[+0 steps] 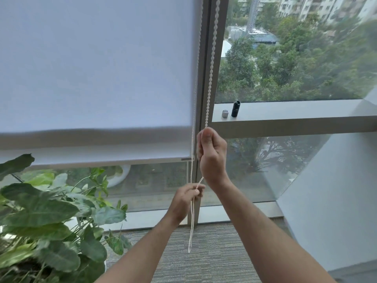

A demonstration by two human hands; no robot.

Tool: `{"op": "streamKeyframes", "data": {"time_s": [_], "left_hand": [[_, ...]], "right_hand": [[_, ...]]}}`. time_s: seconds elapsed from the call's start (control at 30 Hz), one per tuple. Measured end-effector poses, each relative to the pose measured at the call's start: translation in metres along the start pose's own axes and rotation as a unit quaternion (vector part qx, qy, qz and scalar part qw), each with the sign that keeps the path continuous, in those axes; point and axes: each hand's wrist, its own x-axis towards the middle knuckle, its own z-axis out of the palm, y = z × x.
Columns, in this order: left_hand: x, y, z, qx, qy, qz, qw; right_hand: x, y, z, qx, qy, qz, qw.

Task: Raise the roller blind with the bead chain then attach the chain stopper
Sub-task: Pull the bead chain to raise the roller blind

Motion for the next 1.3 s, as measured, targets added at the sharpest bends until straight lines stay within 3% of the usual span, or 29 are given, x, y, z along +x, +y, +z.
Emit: {"op": "streamKeyframes", "data": {"time_s": [0.13,0.27,0.47,0.7,0.9,1.0,1.13,1.3], "left_hand": [[0.015,0.038,-0.009,-0.033,0.053,0.053,0.997],[0.024,0.095,-0.006,-0.136,0.074,0.139,0.978],[0.026,0.161,0.011,-0.185,-0.013,0.266,0.946],[0.02,0.14,0.034,-0.127,0.089,0.254,0.955],[0.014,0.101,0.027,-0.09,0.119,0.218,0.964],[0.014,0.091,0.026,-0.086,0.122,0.196,0.969],[0.016,0.073,0.029,-0.095,0.11,0.178,0.973],[0.012,0.058,0.03,-0.085,0.113,0.15,0.979]], "right_hand": [[-0.014,0.019,-0.004,-0.011,0.001,0.02,1.0],[-0.027,0.037,-0.005,-0.011,-0.013,0.039,0.999],[-0.046,0.056,-0.014,-0.036,-0.023,0.072,0.996],[-0.081,0.085,-0.035,-0.058,-0.033,0.147,0.987],[-0.091,0.097,-0.06,-0.041,-0.107,0.232,0.966],[-0.072,0.092,-0.061,-0.068,-0.085,0.227,0.968],[-0.028,0.055,-0.045,-0.013,-0.017,0.161,0.987],[0.025,-0.016,-0.016,0.08,-0.063,0.051,0.993]]}}
